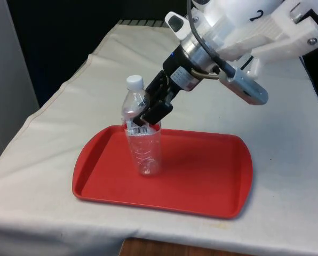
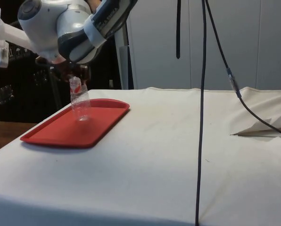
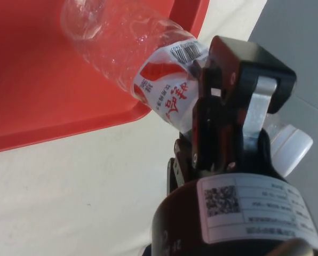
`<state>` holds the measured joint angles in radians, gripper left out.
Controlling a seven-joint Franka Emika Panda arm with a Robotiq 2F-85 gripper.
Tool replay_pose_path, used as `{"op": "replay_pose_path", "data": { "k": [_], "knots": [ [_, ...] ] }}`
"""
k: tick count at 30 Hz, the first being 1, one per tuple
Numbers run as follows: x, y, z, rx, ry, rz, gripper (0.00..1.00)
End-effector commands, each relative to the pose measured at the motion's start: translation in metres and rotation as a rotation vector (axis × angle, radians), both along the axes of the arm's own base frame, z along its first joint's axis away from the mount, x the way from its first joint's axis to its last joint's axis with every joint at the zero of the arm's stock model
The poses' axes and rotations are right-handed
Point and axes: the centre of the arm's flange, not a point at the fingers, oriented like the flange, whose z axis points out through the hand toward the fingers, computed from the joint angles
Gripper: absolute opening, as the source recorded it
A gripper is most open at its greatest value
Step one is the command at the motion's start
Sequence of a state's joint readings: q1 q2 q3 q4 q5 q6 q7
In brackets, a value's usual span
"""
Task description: Place the bottle upright on the tray.
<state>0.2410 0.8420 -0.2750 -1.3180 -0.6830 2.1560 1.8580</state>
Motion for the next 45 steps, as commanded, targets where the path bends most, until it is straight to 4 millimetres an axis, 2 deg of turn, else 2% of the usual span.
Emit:
{"op": "replay_pose_path", "data": {
  "k": [1, 8, 19, 34, 36, 37, 40, 41, 44, 45],
  "knots": [
    [0.0002, 0.0033, -0.0008, -0.007, -0.012, -0.002, 0.18],
    [-0.0005, 0.0096, -0.0019, -0.024, -0.025, -0.008, 0.18],
    [-0.0007, 0.0096, -0.009, -0.018, -0.026, -0.012, 0.18],
    [-0.0012, 0.0088, -0.0081, -0.024, -0.02, -0.015, 0.19],
    [-0.0013, 0.0087, -0.0081, -0.025, -0.019, -0.016, 0.25],
    [-0.0013, 0.0085, -0.0078, -0.027, -0.018, -0.017, 0.34],
    [-0.0015, 0.0081, -0.0074, -0.031, -0.015, -0.02, 0.51],
    [-0.0013, 0.0084, -0.0081, -0.028, -0.017, -0.018, 0.51],
    [-0.0014, 0.0088, -0.0083, -0.028, -0.016, -0.017, 0.72],
    [-0.0015, 0.0087, -0.0083, -0.029, -0.015, -0.018, 0.85]
  ]
}}
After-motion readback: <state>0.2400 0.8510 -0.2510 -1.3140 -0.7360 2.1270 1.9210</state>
